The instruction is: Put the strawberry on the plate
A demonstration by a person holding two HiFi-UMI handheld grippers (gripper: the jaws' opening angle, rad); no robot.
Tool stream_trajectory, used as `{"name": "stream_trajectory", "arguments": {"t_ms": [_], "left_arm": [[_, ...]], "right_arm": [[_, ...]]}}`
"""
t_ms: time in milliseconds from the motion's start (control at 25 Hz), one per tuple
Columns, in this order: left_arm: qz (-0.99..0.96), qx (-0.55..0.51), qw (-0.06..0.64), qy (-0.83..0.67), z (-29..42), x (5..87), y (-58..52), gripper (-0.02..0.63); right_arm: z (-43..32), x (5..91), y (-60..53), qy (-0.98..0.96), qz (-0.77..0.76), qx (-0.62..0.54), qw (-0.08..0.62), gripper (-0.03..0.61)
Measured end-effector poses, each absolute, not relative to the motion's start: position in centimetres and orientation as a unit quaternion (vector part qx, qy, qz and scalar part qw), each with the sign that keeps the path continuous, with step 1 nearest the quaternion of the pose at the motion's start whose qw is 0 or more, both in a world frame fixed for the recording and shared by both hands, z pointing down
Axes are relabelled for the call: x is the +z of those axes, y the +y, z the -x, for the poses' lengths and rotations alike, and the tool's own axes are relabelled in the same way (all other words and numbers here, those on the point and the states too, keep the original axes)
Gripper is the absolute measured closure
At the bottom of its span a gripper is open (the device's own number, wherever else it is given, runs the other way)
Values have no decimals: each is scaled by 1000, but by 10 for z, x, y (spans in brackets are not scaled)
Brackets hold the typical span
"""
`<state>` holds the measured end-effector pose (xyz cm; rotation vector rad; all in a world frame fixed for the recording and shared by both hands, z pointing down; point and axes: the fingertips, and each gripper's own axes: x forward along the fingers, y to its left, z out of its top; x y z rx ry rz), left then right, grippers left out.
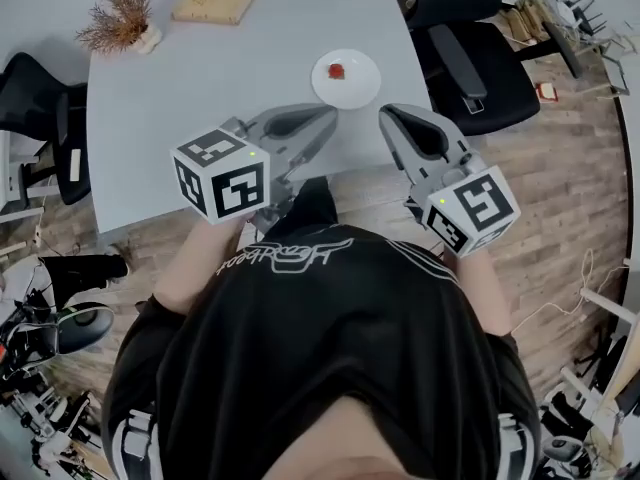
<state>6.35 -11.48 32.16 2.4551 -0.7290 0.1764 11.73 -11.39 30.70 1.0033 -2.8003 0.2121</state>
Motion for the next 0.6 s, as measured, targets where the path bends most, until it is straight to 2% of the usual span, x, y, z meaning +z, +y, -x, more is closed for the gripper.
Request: {"name": "stream_trajectory", "arguments": {"t_ms": [600], "left_arm": [[-921, 34, 262, -285, -66, 289, -30, 607]], "right_arm": [[-114, 287, -23, -952, -286, 77, 69, 569]]}}
